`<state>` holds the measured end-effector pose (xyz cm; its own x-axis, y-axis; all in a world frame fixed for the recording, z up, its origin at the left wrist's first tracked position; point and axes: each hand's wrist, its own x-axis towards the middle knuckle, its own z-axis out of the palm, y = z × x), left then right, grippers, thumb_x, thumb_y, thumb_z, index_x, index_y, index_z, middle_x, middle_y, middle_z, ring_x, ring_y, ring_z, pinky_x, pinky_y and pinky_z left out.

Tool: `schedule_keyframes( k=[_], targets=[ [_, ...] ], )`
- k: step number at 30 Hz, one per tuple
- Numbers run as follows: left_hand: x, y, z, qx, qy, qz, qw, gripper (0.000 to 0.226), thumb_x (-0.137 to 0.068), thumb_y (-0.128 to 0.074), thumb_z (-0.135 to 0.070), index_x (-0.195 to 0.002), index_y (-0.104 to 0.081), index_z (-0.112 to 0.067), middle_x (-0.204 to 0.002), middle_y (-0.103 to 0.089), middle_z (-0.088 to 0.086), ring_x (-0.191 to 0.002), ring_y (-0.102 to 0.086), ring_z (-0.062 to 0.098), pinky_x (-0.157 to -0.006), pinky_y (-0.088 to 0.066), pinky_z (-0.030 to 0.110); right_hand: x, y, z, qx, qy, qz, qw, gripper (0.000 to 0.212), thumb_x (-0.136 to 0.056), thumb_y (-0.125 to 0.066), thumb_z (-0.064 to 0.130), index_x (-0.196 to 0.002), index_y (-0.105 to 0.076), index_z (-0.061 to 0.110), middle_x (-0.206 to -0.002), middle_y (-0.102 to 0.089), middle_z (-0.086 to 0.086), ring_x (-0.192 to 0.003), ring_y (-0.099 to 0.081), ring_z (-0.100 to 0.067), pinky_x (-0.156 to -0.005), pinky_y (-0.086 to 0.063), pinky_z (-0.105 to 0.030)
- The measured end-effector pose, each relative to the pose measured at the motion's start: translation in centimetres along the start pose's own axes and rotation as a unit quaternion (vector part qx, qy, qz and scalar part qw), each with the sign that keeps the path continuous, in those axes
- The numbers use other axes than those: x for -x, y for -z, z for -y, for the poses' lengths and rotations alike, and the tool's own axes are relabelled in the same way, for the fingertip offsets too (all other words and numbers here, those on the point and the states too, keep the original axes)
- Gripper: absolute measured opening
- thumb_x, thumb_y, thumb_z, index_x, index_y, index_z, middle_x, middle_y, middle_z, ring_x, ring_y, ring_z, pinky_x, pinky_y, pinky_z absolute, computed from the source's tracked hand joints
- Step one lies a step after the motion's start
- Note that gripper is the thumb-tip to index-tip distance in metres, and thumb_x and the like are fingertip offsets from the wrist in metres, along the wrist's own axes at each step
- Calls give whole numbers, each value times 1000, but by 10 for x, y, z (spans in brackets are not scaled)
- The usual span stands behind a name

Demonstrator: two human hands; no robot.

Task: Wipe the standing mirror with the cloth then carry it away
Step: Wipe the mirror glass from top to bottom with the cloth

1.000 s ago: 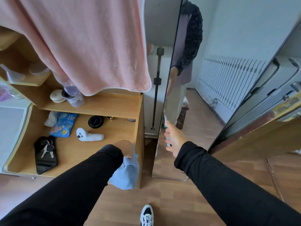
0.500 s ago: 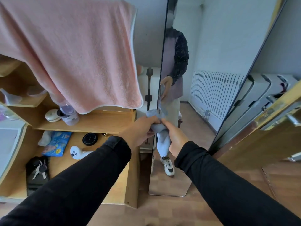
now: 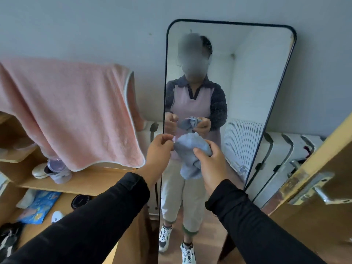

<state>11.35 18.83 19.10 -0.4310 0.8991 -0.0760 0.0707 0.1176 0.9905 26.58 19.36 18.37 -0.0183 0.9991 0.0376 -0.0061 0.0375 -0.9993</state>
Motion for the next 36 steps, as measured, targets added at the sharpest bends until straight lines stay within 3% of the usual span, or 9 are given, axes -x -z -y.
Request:
schedule_keyframes(
  k=[3,9,13,17,22,25,29,33,36],
  targets=[
    [-11,-4,-27,-40,-87,-106,990,18,-92,-48,-17,-104,-60,-22,-94,-63,-7,-80,-60,12,-67,-48,26,-21,4,12,-7,28,-6,1000,26,-92,-63,15,-116,-64,24,-107,-70,6,-101,-67,-12,-85,-55,-29],
    [-53,-2,-78,-83,-179,-196,960,37,-96,-42,-22,-129,-53,-10,-123,-56,1,-106,-53,15,-85,-37,24,-48,-8,36,33,82,-21,996,26,-90,-64,21,-114,-60,28,-103,-68,11,-98,-66,-10,-91,-58,-44],
    [-80,-9,-106,-64,-194,-174,963,28,-101,-37,-27,-116,-59,-18,-116,-61,1,-106,-58,17,-90,-44,30,-56,-19,50,49,120,-12,992,26,-92,-64,18,-117,-58,24,-103,-66,13,-98,-65,-7,-91,-58,-40],
    [-95,-16,-126,-48,-188,-144,970,34,-106,-32,-25,-75,-45,-33,-72,-54,-13,-64,-50,-4,-56,-40,10,-72,-30,69,70,162,-31,984,26,-91,-63,18,-115,-57,26,-109,-65,11,-102,-63,-8,-93,-56,-37],
    [-117,-17,-134,8,-171,-104,980,36,-99,-32,-33,-88,-57,-9,-81,-71,10,-71,-65,26,-71,-55,42,-97,-39,106,121,238,-85,960,25,-88,-64,19,-113,-57,22,-113,-62,6,-104,-60,-10,-95,-53,-37],
    [-124,-16,-144,36,-174,-81,981,35,-99,-34,-30,-87,-55,-4,-74,-64,9,-63,-54,20,-65,-48,36,-108,-42,127,162,264,-103,945,29,-89,-65,20,-116,-56,21,-115,-56,1,-105,-55,-12,-98,-50,-35],
    [-132,-13,-164,50,-194,-81,976,28,-104,-33,-24,-88,-51,-9,-66,-48,-1,-50,-45,3,-46,-37,8,-117,-48,148,182,285,-122,933,33,-90,-65,14,-119,-51,20,-118,-44,2,-105,-55,-16,-96,-50,-32],
    [-138,-16,-160,46,-198,-64,977,39,-107,-29,-30,-79,-47,-11,-65,-46,-2,-44,-45,-4,-51,-39,10,-132,-57,161,245,343,-172,890,31,-90,-64,6,-116,-53,20,-115,-34,6,-93,-57,-17,-79,-47,-22],
    [-142,-20,-154,48,-216,-73,973,43,-108,-27,-33,-71,-41,-18,-63,-44,-3,-44,-41,-3,-50,-36,11,-147,-69,165,288,400,-193,848,35,-87,-61,-4,-109,-54,22,-112,-34,4,-85,-55,-19,-69,-52,-29]
  ],
)
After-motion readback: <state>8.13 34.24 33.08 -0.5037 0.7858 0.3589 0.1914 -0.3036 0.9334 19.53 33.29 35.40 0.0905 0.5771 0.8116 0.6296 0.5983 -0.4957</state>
